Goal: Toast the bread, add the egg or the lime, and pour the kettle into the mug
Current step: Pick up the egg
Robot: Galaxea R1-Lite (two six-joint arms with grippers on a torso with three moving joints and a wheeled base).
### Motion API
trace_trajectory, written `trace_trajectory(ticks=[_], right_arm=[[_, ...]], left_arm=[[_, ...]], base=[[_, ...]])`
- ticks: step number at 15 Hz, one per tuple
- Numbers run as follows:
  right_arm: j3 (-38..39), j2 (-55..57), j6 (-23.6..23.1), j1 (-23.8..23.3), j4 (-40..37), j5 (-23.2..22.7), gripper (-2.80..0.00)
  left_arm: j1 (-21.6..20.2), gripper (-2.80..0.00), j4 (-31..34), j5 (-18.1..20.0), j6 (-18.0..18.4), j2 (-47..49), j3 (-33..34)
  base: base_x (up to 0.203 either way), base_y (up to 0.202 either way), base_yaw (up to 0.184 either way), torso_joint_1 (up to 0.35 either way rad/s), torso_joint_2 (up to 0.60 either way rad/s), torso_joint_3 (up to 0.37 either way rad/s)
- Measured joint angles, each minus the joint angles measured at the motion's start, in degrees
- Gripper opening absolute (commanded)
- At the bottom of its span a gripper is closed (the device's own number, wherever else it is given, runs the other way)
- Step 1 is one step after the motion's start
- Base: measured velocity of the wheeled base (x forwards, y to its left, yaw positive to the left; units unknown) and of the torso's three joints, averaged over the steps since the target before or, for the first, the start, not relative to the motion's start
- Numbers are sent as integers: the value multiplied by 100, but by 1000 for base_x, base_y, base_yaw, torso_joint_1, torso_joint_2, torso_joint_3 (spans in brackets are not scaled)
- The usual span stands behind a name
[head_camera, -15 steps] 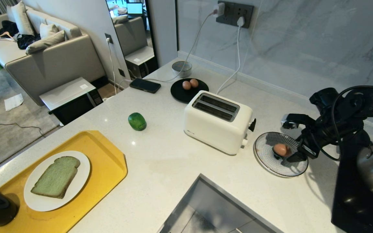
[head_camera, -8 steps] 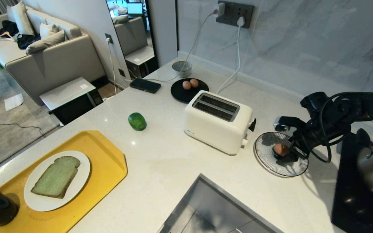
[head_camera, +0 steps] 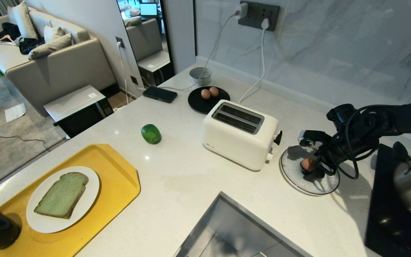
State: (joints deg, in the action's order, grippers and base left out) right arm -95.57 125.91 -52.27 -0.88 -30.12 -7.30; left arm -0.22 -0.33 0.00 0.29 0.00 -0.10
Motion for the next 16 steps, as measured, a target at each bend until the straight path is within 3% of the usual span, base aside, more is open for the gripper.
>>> trace_trajectory(ticks=[4, 5, 16], right_arm=[[-87, 108, -65, 0, -2, 48, 0], [-100, 122, -66, 0, 0, 49, -280], [-148, 157, -68, 0, -2, 50, -280]], left_arm=[[0, -280, 0, 0, 0, 0, 0], [0, -280, 0, 0, 1, 0, 0], [1, -280, 1, 2, -2, 0, 0]], base=[[0, 0, 0, 0, 0, 0], [0, 0, 0, 0, 0, 0], [0, 0, 0, 0, 0, 0]])
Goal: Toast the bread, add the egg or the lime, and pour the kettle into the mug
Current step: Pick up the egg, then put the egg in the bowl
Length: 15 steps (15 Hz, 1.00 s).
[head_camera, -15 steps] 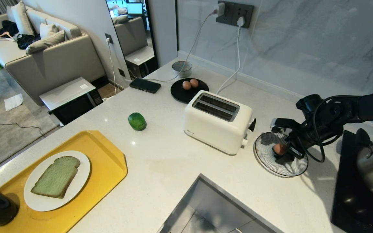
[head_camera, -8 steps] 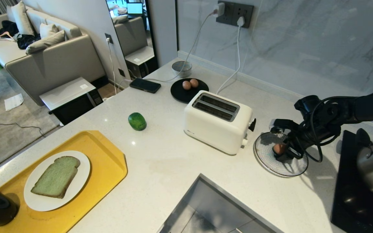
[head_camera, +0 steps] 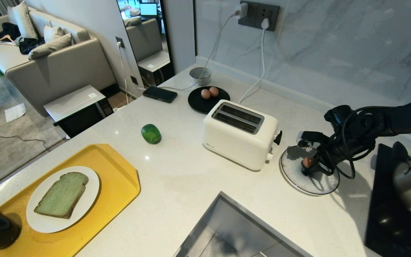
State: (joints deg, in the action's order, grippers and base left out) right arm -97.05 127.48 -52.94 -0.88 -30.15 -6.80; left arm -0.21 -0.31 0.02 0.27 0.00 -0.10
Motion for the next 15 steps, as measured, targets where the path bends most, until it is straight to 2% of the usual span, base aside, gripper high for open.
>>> trace_trajectory(ticks=[9, 15], right_arm=[[327, -599, 82, -32, -18, -46, -280], [898, -1889, 669, -90, -16, -15, -280]], left_arm=[[-1, -280, -1, -2, 2, 0, 0], [-1, -280, 1, 0, 2, 0, 0]], base=[[0, 0, 0, 0, 0, 0], [0, 0, 0, 0, 0, 0]])
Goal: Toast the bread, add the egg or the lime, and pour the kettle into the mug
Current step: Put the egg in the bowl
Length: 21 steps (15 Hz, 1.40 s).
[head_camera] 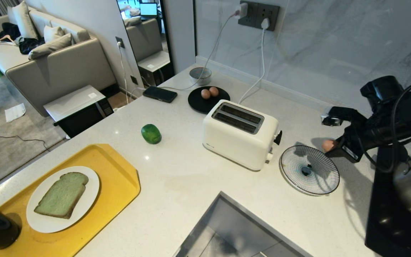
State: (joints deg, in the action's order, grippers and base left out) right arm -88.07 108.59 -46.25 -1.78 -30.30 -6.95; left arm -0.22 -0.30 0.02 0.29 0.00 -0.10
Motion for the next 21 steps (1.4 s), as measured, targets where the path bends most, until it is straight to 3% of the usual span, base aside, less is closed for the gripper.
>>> trace_trajectory(ticks=[10, 14, 21], right_arm=[[1301, -2832, 67, -150, -6, 17, -280], [1640, -3387, 41, -91, 8, 6, -280], [1594, -3569, 14, 308, 96, 12, -280]], left_arm=[[3, -280, 1, 0, -2, 0, 0], [1, -280, -1, -2, -2, 0, 0], [1, -280, -2, -2, 4, 0, 0]], base=[[0, 0, 8, 0, 0, 0], [-1, -8, 165, 3, 2, 5], [-1, -7, 171, 3, 2, 1]])
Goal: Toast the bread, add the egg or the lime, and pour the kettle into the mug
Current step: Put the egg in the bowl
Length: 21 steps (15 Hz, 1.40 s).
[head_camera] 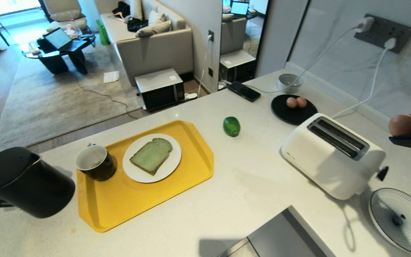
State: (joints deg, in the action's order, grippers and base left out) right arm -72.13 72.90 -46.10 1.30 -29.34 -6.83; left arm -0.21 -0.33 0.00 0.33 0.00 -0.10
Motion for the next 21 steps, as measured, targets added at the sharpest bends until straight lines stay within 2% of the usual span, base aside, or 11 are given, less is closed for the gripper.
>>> trace_trajectory(ticks=[7, 12, 15, 17, 21], right_arm=[[-72, 508, -11, 448, 791, 229, -280], [-138, 936, -15, 685, 801, 195, -280], [-138, 1152, -59, 900, 794, 217, -280], [-149, 1387, -63, 1172, 801, 397, -280], [-354, 2152, -37, 1849, 802, 1114, -280]], left_arm=[[0, -280, 2, 0, -4, 0, 0], [-1, -280, 2, 0, -3, 0, 0], [2, -280, 2, 0, -3, 0, 0], [0, -280, 2, 1, -7, 0, 0], [2, -280, 1, 0, -6, 0, 0]], base=[[-1, -8, 172, 1, 3, 0], [0, -8, 160, 3, 5, 1], [0, -1, 29, 1, -1, 1], [0, 0, 0, 0, 0, 0], [0, 0, 0, 0, 0, 0]])
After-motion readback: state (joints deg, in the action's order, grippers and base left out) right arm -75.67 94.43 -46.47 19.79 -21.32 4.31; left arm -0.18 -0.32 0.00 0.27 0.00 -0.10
